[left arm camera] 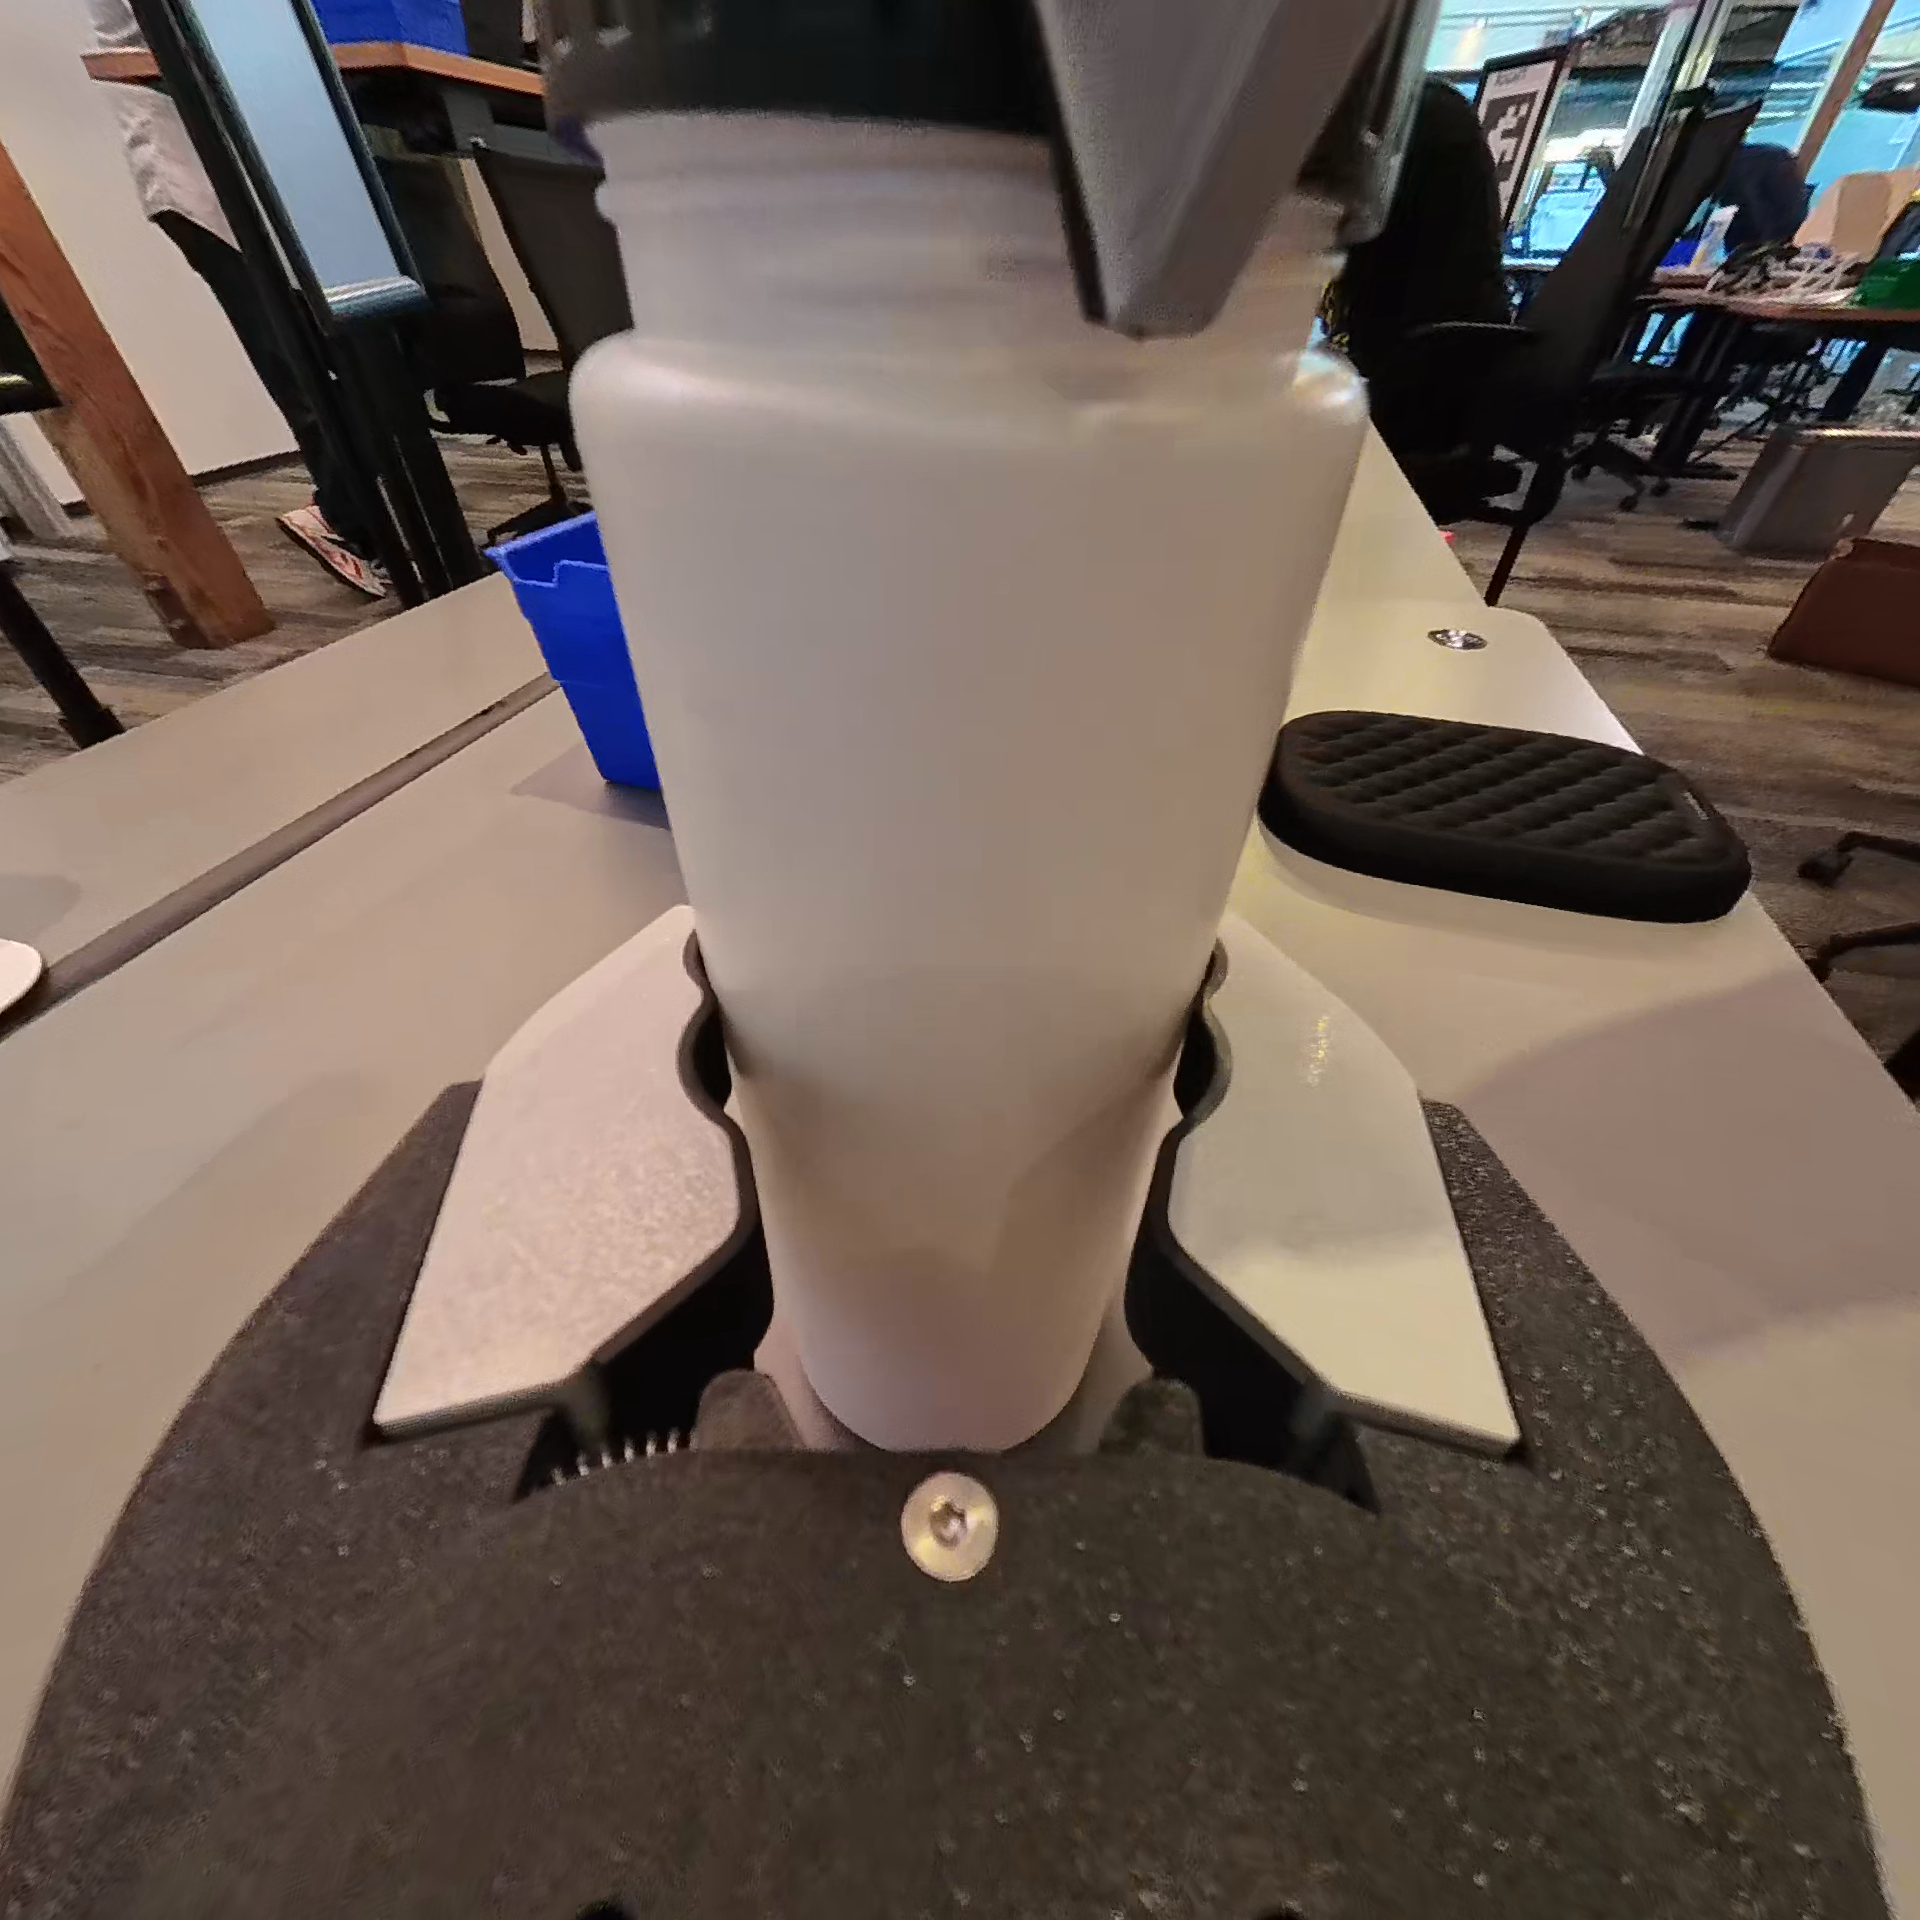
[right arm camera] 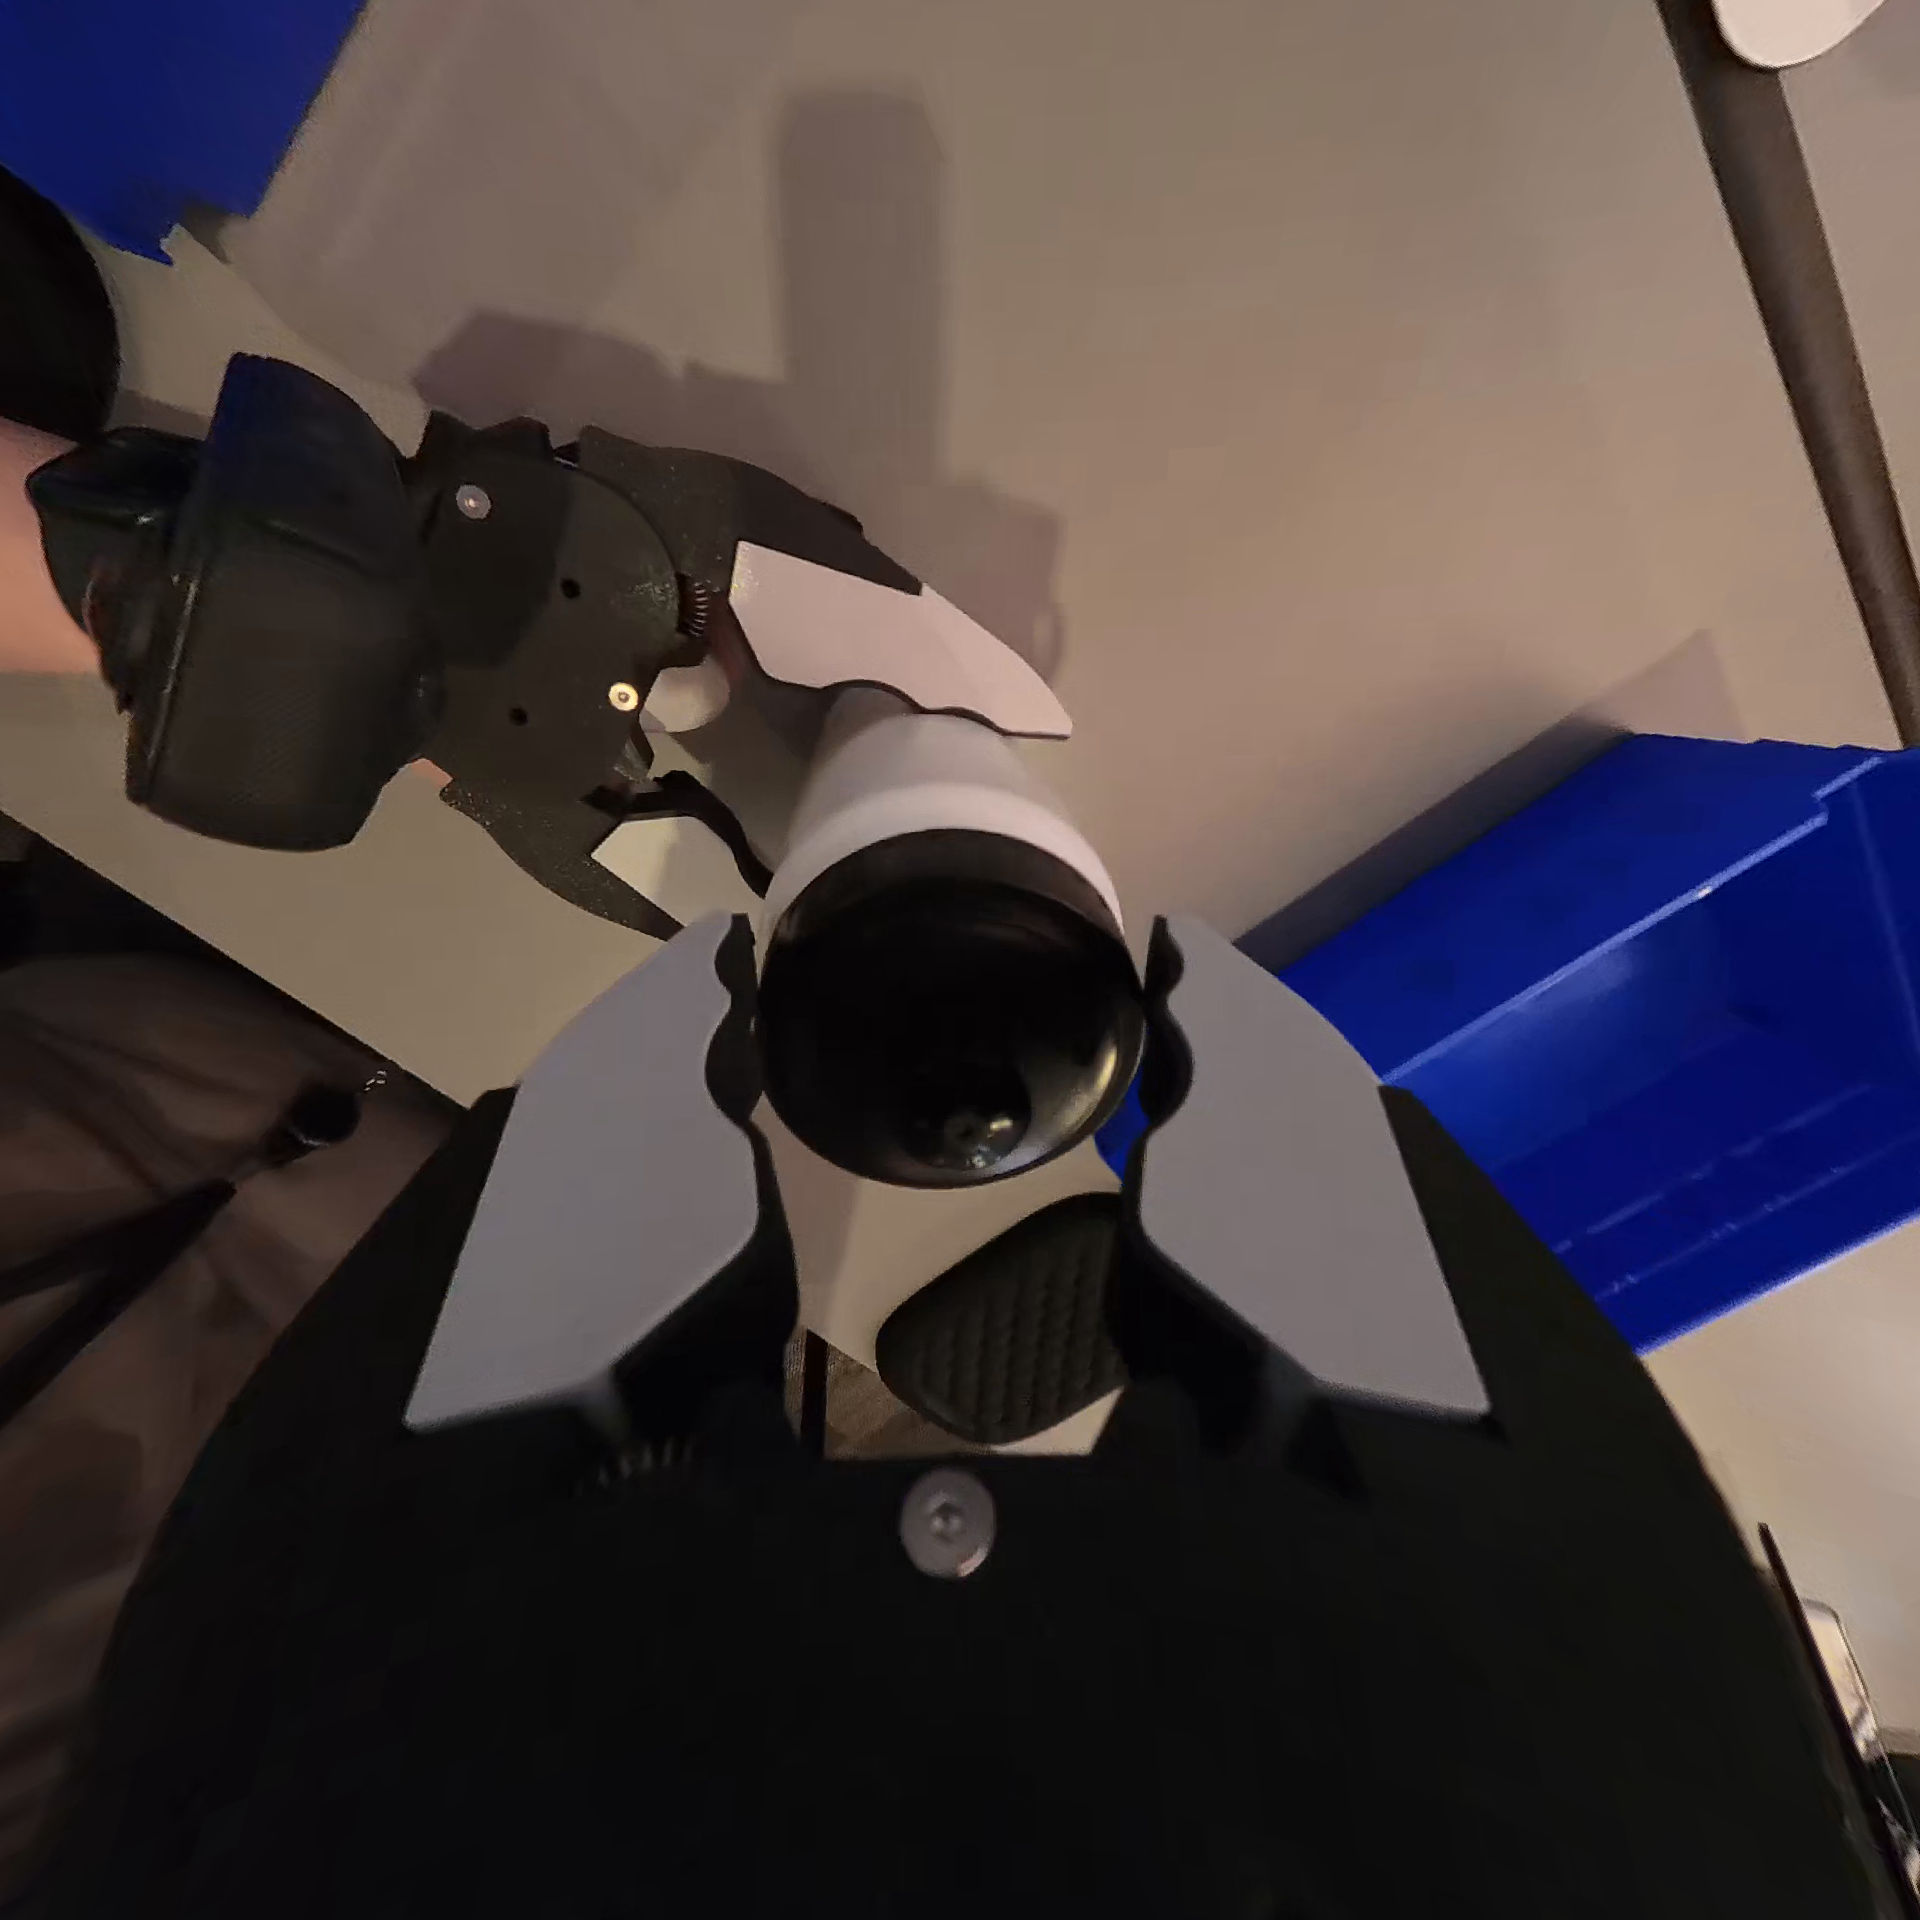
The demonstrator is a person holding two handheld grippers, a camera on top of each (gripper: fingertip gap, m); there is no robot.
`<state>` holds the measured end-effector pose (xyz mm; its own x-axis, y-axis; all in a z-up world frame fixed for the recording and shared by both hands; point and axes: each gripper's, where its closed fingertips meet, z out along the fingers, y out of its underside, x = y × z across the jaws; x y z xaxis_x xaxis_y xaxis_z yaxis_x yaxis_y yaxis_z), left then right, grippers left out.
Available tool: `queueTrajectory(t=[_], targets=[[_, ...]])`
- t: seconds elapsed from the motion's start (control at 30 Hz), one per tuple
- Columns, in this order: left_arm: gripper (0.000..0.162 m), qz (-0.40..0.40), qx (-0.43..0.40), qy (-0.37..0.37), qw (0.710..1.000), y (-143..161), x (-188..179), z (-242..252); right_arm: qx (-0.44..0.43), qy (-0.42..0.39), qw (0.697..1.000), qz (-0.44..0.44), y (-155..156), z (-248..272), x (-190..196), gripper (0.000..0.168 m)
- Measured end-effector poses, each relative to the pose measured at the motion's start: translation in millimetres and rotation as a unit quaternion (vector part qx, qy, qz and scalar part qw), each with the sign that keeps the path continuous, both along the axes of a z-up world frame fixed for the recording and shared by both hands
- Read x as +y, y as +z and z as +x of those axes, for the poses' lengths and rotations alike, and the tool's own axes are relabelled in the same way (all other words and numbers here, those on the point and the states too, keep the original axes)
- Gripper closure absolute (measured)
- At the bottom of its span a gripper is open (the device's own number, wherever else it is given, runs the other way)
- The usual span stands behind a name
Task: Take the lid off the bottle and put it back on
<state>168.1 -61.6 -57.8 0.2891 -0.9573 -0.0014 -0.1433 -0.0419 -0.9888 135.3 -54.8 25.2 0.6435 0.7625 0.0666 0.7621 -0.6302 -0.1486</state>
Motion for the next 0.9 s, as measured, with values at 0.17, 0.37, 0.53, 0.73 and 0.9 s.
queueTrajectory(t=[0.17,0.37,0.53,0.73,0.9], targets=[[0.076,-0.002,-0.006,-0.017,1.000,0.0,-1.2,-0.6,0.022,0.092,0.995,0.032,1.1,-6.4,1.8,0.093],[0.076,-0.001,-0.013,-0.037,0.999,0.4,-2.4,-0.7,0.048,0.299,0.943,0.136,16.2,-16.7,1.1,0.090],[0.076,-0.001,-0.018,-0.045,0.999,0.7,-3.2,-0.8,0.071,0.311,0.941,0.114,11.7,-17.1,-2.3,0.090],[0.076,-0.002,-0.019,-0.050,0.999,0.6,-3.7,-1.4,0.079,0.323,0.942,0.052,0.4,-11.6,-9.8,0.091],[0.076,-0.005,-0.019,-0.048,0.999,0.6,-3.4,-1.3,0.069,0.284,0.955,0.051,0.5,-12.6,-7.8,0.094]])
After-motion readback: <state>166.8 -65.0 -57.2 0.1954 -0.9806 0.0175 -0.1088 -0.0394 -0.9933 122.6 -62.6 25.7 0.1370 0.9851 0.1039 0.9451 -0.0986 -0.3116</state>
